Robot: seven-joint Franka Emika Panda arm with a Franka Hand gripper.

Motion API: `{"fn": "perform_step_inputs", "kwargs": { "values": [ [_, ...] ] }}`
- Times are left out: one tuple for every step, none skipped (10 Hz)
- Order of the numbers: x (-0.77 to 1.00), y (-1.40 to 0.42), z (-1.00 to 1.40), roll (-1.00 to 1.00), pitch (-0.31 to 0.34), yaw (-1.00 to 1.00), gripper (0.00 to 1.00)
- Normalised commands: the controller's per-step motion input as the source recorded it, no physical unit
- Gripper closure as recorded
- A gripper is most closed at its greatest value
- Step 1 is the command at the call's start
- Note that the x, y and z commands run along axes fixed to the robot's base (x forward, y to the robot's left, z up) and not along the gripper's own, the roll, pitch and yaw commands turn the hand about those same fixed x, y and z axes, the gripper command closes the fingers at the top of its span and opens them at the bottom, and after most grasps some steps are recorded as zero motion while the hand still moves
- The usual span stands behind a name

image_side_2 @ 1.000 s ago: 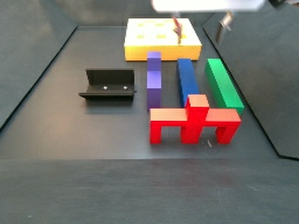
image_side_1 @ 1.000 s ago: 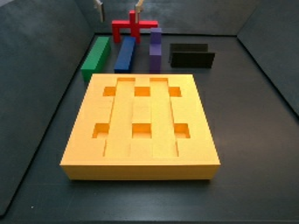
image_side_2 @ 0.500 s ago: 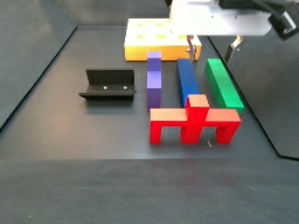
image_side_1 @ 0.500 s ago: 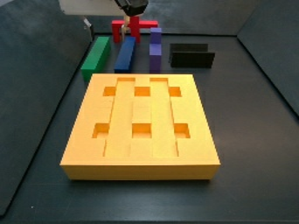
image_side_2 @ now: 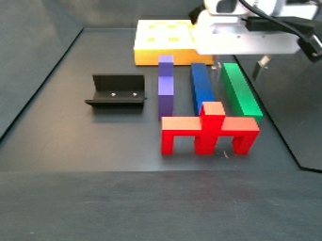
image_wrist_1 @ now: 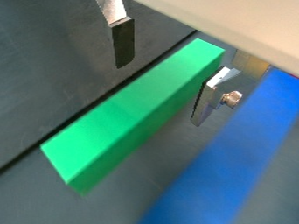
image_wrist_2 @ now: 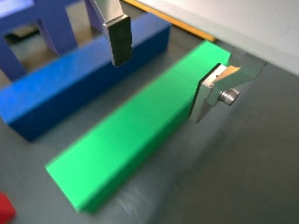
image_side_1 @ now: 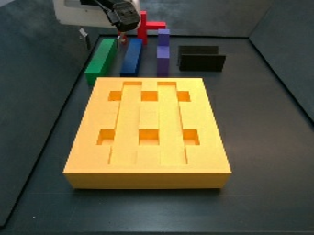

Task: Pick up the green object. Move up. Move to above the board. Insert the green object.
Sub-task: Pick up the green object.

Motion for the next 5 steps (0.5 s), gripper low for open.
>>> {"fn": "perform_step_inputs", "kwargs": {
  "values": [
    [0.03, 0.00, -0.34, 0.05, -0.011, 0.00, 0.00],
    [0.07, 0.00, -0.46, 0.00, -0.074, 0.00, 0.00],
    [0.03, -0.06, -0.40, 0.00, -0.109, 0.03, 0.00],
    [0.00, 0.00, -0.39, 0.01, -0.104, 0.00, 0.00],
    [0.00, 0.00, -0.35, 0.01, -0.101, 0.00, 0.00]
  ]
}}
